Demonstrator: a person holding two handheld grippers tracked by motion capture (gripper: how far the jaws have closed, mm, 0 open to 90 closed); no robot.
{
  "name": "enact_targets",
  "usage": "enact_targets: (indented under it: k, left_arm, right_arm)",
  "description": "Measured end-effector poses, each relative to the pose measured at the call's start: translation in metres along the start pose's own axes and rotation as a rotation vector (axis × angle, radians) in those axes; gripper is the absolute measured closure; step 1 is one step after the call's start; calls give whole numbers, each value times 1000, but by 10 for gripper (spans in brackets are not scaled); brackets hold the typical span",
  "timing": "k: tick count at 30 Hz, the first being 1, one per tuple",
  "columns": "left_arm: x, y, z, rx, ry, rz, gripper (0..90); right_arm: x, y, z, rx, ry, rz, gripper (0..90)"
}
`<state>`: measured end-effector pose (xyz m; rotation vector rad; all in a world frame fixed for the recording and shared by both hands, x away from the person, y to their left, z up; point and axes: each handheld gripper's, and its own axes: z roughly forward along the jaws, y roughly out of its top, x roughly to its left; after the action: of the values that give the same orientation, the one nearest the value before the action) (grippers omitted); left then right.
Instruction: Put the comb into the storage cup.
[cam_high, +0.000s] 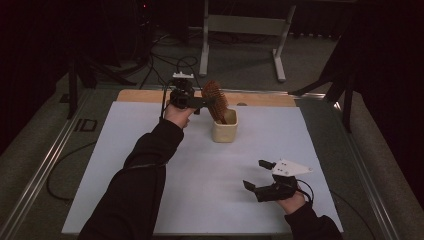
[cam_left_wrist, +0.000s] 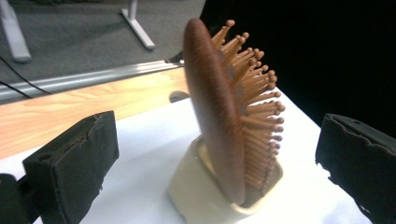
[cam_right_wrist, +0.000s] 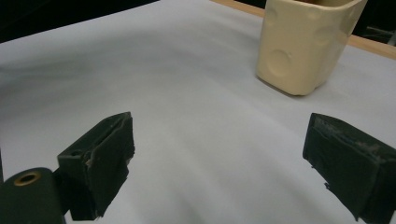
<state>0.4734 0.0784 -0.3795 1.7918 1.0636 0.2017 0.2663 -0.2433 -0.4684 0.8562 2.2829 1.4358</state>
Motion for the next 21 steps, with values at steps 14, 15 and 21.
enact_targets:
  k: [14,15,21]
  left_arm:
    - [9,-18,-20,-8,23,113,0]
    - [10,-19,-21,-9,23,116,0]
    - [13,-23,-31,2,17,154,0]
  right_arm:
    - [0,0,2,2,2,-2,86]
    - [0,0,2,4,1,-3,86]
    - [0,0,1,4,-2,1,86]
